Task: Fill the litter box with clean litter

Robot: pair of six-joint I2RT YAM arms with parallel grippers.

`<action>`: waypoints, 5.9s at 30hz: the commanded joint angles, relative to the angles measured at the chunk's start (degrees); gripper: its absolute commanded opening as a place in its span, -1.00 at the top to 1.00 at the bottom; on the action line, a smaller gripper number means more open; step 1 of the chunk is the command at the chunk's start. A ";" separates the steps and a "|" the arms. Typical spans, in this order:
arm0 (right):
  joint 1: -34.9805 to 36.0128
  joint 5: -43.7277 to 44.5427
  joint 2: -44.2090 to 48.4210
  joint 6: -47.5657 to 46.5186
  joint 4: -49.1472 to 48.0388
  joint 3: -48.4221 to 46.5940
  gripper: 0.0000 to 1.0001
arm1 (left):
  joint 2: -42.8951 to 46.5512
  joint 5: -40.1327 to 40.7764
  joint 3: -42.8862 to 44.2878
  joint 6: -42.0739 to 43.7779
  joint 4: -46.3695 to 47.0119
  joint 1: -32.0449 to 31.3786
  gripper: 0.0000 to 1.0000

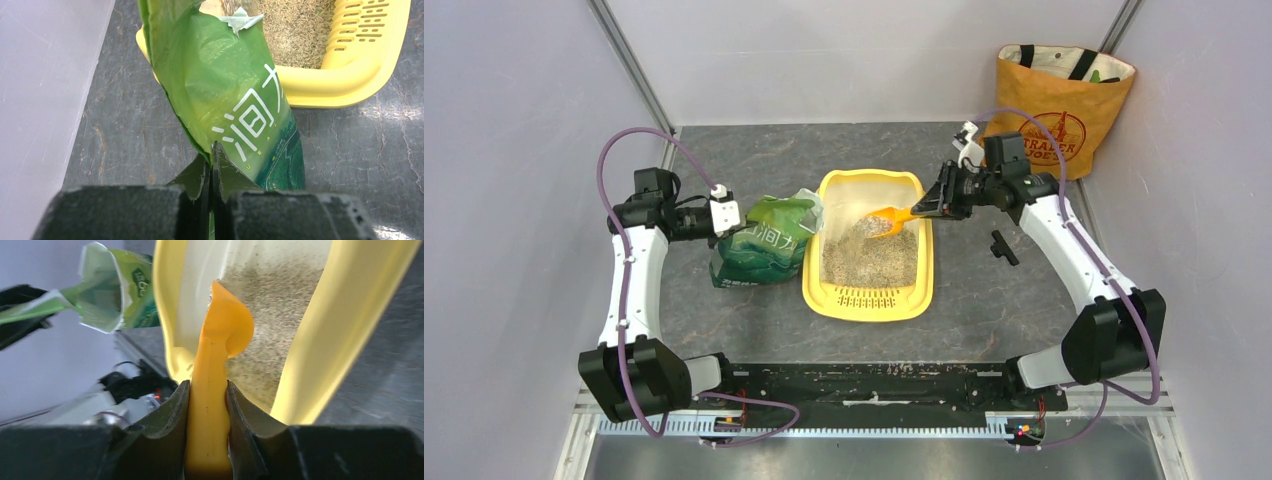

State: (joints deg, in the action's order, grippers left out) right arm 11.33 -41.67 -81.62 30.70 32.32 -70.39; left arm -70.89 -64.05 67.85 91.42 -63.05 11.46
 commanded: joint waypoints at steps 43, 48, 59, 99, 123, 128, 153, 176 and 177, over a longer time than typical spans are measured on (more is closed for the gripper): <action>15.37 2.33 -12.30 -11.13 10.56 -35.48 1.00 | 1.82 -3.10 1.23 4.01 2.81 -0.65 0.97; 16.87 2.12 -16.84 -9.22 11.76 -36.71 1.00 | 1.66 -3.13 1.49 4.30 2.75 -0.73 0.96; 25.89 18.14 -32.00 -4.88 18.35 -50.38 1.00 | 2.33 -2.88 1.41 5.53 2.75 -0.78 0.96; 32.10 -10.21 -38.32 13.63 -36.47 -25.69 1.00 | -4.16 -1.89 0.36 7.73 5.37 -2.65 0.96; 21.01 -15.99 -22.84 31.67 -58.60 -2.88 1.00 | -3.04 -0.20 2.27 4.87 5.99 -3.20 0.96; 17.76 -16.03 -20.84 31.61 -58.42 0.95 1.00 | -2.30 -0.55 1.94 4.31 6.79 -3.21 0.97; 6.66 -18.48 -9.57 31.87 -53.49 9.76 1.00 | -1.53 -0.21 1.84 5.86 6.97 -3.83 0.96; -7.34 -19.23 1.42 0.33 -12.62 11.66 1.00 | -2.17 -0.02 2.28 5.02 6.94 -3.91 0.96; -7.10 -16.72 1.31 -4.28 -6.73 9.41 1.00 | -2.14 -0.09 2.19 4.96 6.97 -3.91 0.96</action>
State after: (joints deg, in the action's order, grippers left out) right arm 4.40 -62.11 -82.35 45.12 4.08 -55.37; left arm -74.13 -61.47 67.31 96.49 -59.27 7.90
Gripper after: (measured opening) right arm 0.346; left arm 0.034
